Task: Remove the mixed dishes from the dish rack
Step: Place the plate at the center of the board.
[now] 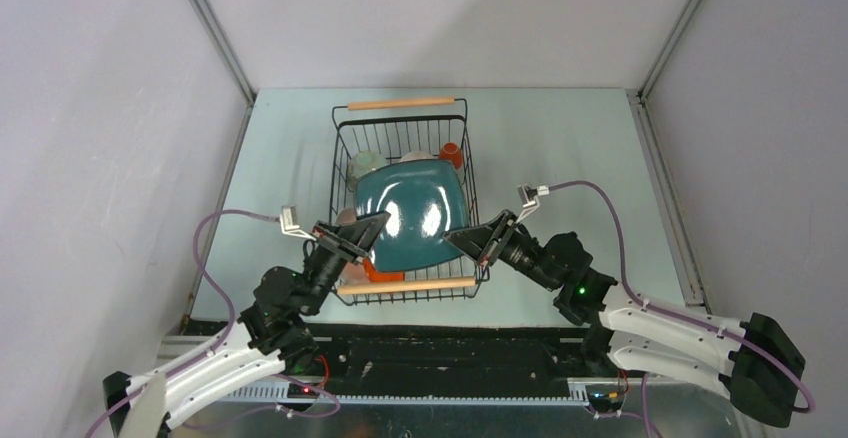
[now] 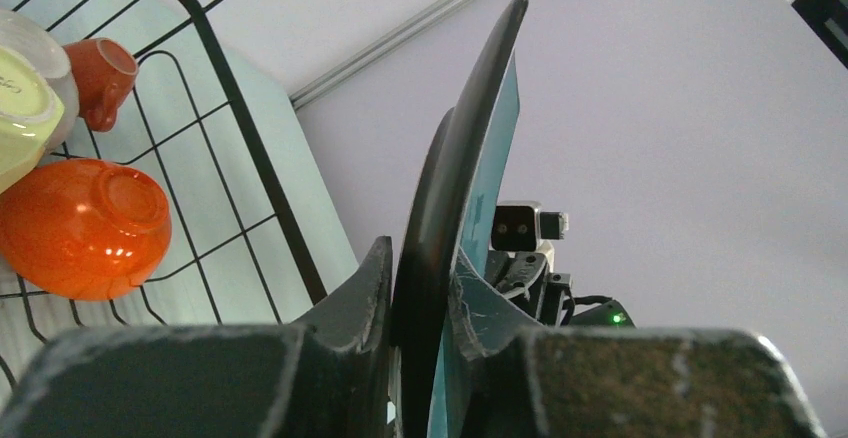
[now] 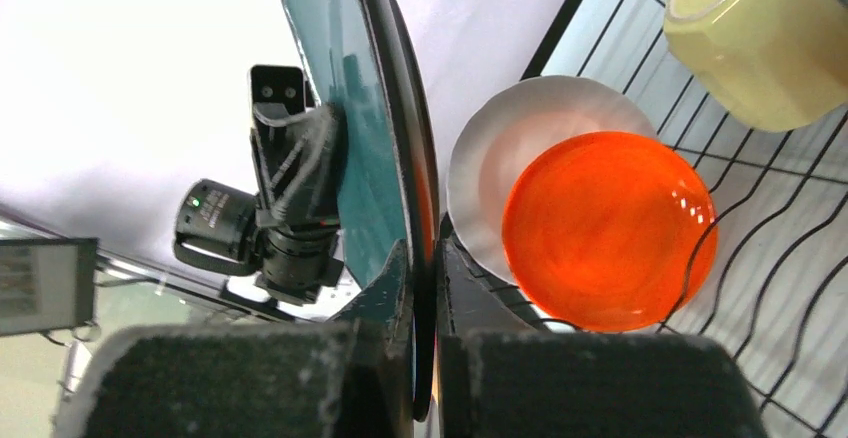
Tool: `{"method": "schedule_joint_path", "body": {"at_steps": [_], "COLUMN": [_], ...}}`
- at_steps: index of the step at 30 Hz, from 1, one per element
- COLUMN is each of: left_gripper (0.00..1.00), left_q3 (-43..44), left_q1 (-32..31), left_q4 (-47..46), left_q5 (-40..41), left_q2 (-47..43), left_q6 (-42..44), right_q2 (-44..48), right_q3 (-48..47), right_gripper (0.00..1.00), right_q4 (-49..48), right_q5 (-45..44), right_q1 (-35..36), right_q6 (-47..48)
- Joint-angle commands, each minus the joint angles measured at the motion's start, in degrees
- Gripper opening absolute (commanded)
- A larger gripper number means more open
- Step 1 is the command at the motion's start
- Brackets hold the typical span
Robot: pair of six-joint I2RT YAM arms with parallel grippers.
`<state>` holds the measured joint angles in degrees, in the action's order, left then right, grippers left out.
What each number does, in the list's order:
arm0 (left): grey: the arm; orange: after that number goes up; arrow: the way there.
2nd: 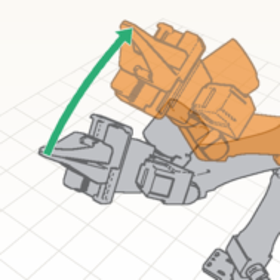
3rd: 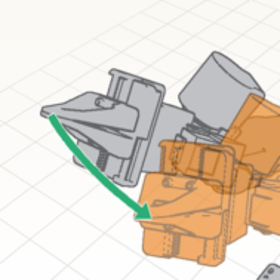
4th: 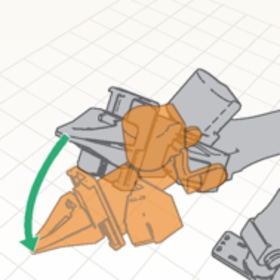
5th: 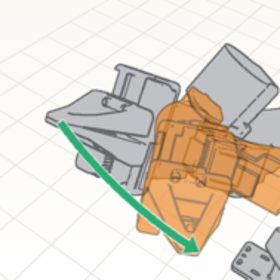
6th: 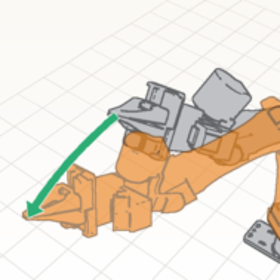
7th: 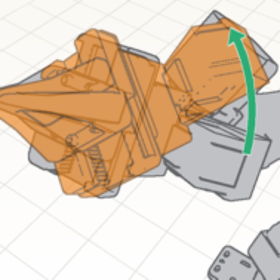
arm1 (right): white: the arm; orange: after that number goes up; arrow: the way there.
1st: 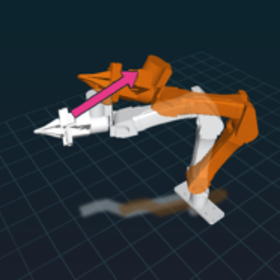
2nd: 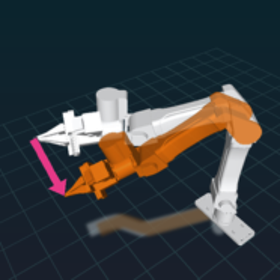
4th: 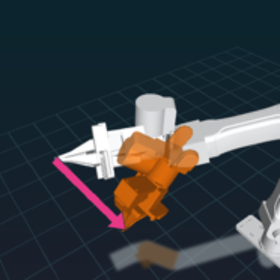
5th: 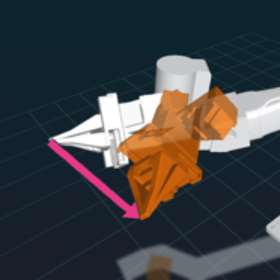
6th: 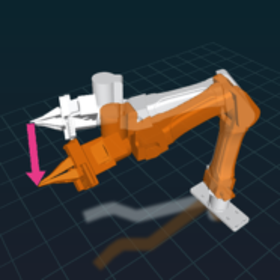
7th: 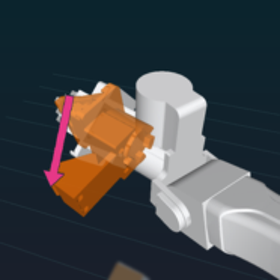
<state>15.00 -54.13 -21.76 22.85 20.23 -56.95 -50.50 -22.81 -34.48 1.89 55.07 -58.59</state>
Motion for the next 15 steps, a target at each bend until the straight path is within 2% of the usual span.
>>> {"method": "schedule_joint_path", "body": {"at_steps": [1, 2, 3, 5, 6, 7, 11, 15], "left_gripper": [0.40, 0.51, 0.57, 0.74, 0.88, 0.97, 1.00, 0.99], "left_q3": [4.6, 5.5, 5.9, 7.6, 8.9, 9.6, 14.0, 16.9], "left_q1": [0.0, 0.0, 0.0, 0.1, 0.0, 0.0, 0.0, 0.0], "left_q4": [-0.2, 0.8, 2.7, 6.0, 7.2, 10.1, 18.4, 22.8], "left_q5": [0.9, 1.0, 1.0, 1.0, 1.0, 1.6, 3.8, 4.8], "left_q2": [0.5, 0.6, 0.9, 1.5, 1.9, 2.2, 3.9, 5.5], "left_q6": [-0.8, -0.5, 0.2, 1.4, 2.0, 2.7, 4.9, 7.3], "right_q2": [2.9, 3.2, 3.9, 5.3, 5.9, 7.2, 12.2, 16.8], "right_q3": [-0.7, -0.7, -0.7, -0.7, -0.7, -0.7, -0.9, -1.8], "right_gripper": [0.00, 0.00, 0.00, 0.00, 0.00, 0.00, 0.00, 0.00], "right_q4": [-3.9, -3.5, -2.7, -1.5, -1.1, -0.2, 3.9, 9.4], "right_q5": [-0.5, -0.8, -1.5, -2.9, -3.8, -5.5, -11.7, -19.3], "right_q1": [0.7, 0.7, 0.7, 0.7, 0.7, 0.7, 0.6, 0.3], "right_q6": [2.9, 3.2, 3.3, 3.7, 3.8, 4.0, 4.1, 3.9]}}
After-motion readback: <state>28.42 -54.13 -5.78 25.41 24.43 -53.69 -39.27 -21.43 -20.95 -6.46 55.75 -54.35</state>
